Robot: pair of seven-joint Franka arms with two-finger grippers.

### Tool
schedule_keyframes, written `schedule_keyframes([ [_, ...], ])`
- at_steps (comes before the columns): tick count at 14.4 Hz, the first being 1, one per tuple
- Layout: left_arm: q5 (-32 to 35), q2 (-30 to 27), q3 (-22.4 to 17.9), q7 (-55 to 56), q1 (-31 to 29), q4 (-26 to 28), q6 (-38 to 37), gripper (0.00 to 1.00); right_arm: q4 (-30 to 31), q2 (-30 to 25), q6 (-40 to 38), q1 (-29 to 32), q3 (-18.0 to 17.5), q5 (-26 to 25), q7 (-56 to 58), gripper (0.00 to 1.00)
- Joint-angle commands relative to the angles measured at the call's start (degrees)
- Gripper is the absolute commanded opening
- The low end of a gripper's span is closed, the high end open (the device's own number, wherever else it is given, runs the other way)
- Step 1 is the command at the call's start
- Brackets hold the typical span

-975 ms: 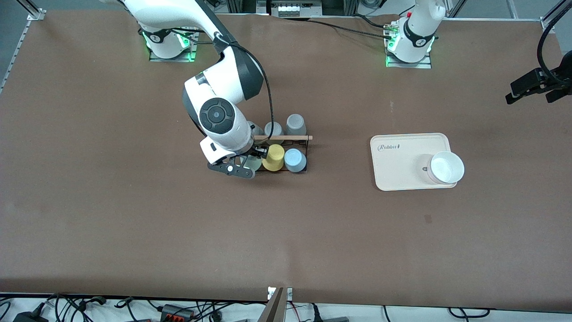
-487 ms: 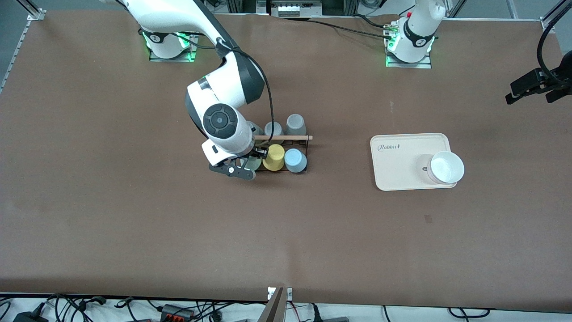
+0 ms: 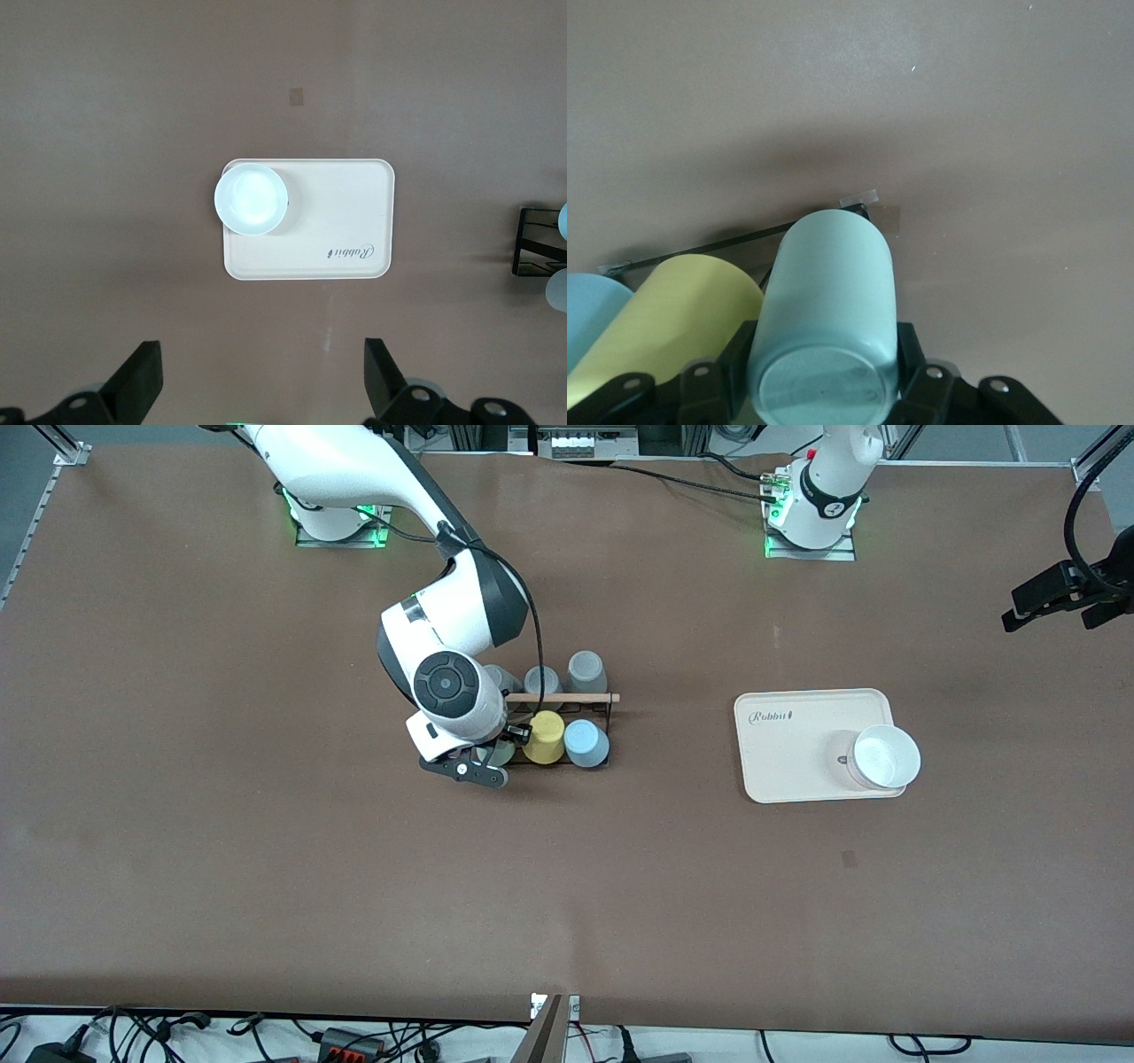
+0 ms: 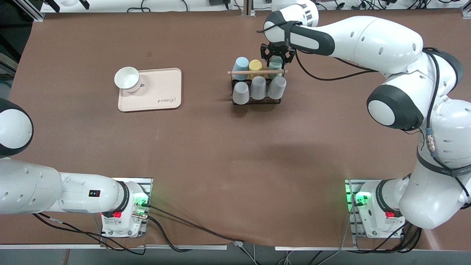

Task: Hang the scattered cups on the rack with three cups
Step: 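Lower the teal cup into the rack beside the yellow cup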

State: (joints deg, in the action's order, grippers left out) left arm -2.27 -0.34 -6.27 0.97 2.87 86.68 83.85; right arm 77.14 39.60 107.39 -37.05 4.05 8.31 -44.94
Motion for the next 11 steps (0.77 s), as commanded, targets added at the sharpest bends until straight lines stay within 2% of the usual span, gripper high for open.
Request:
schedule_keyframes([
  [1, -0.89, -0.01, 0.03, -0.62, -0.14, -0.10, 0.35, 1.00, -1.11, 0.74, -0.16, 0.22, -0.27, 0.39, -0.85, 0.19],
  [6, -0.89, -0.01, 0.03, -0.62, -0.14, -0.10, 0.35, 1.00, -1.29, 0.92, 0.01, 0.22, -0.53, 0.66, -0.85, 0.19],
  [8, -0.89, -0.01, -0.06, -0.62, -0.14, -0.02, 0.35, 1.00, -1.29, 1.00, 0.01, 0.22, -0.36, 4.77, -0.59, 0.19],
  [11, -0.89, -0.01, -0.06, -0.62, -0.14, -0.02, 0.35, 1.00, -1.29, 0.92, -0.07, 0.22, -0.27, 4.61, -0.33, 0.20],
])
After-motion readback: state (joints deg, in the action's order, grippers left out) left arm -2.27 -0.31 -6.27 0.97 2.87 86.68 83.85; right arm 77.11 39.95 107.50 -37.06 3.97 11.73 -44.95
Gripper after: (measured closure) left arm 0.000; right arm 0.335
